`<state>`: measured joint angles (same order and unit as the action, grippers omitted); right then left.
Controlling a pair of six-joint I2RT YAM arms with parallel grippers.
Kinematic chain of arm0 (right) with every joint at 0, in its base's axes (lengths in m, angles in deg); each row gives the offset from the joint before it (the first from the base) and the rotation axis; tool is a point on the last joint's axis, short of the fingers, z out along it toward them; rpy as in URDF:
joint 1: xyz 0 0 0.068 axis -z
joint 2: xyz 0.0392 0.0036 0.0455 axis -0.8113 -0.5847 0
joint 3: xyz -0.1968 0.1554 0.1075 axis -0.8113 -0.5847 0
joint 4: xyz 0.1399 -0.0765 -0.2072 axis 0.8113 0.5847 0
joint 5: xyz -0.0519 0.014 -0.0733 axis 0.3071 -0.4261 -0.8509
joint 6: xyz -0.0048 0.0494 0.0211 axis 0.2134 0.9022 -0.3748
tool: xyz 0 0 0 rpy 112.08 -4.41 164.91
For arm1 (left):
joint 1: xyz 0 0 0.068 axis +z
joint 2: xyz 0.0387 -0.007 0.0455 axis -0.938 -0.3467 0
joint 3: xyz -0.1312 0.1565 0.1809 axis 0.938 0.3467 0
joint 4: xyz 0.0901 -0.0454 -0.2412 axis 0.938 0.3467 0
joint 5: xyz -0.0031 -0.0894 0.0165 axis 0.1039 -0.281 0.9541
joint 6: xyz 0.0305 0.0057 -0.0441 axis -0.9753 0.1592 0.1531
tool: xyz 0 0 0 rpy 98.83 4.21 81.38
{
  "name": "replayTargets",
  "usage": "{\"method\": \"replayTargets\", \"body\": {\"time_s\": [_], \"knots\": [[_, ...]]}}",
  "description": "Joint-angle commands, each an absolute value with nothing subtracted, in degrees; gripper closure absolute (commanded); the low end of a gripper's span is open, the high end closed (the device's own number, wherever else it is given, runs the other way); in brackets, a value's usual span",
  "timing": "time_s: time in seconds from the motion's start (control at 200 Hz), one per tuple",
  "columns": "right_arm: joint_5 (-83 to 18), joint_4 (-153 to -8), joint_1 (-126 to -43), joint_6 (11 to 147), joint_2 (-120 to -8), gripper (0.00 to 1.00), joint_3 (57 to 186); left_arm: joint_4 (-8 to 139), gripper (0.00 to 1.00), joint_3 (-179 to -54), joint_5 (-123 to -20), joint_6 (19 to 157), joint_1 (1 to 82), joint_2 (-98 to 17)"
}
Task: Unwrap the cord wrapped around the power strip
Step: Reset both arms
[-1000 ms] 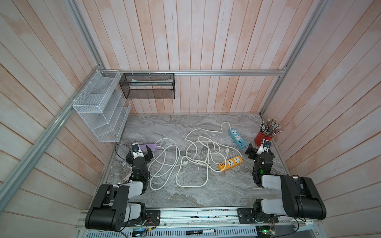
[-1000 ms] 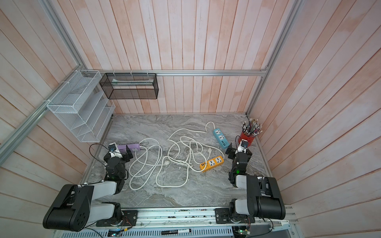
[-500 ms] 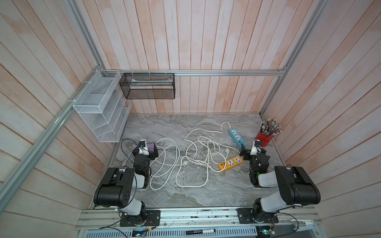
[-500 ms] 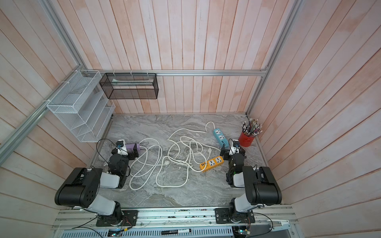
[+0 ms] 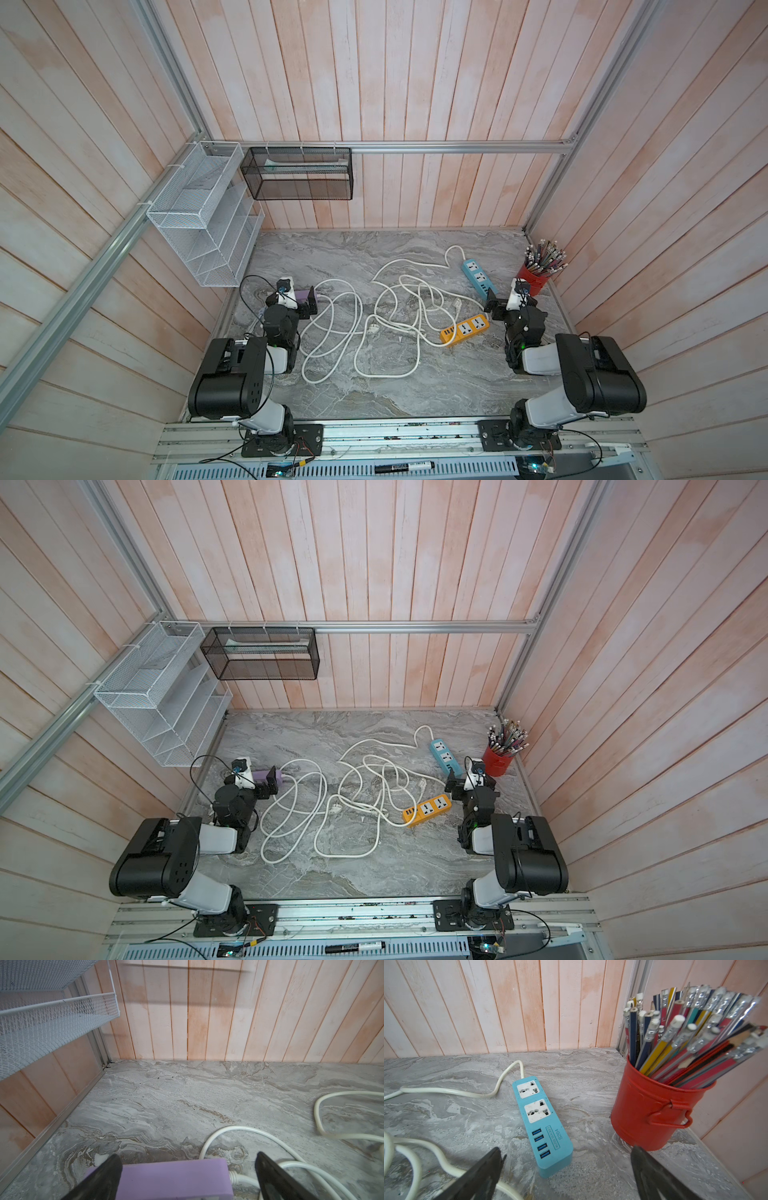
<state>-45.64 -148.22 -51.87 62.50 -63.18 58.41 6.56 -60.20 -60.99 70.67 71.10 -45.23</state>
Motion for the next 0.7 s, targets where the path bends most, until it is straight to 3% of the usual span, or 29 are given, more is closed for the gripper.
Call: {"method": "replayTargets", "body": {"time_s": [0.0, 0.695], "knots": [[-45.00, -147.13, -51.76, 63.00, -62.90, 0.01, 59.37, 6.86, 0.00, -60.39, -62.04, 70.92, 71.12, -44.90], [-44.58, -146.85, -51.80, 62.69, -63.15, 0.02, 59.78, 6.97, 0.00, -60.52, -62.22, 70.99, 71.21, -45.03]]}}
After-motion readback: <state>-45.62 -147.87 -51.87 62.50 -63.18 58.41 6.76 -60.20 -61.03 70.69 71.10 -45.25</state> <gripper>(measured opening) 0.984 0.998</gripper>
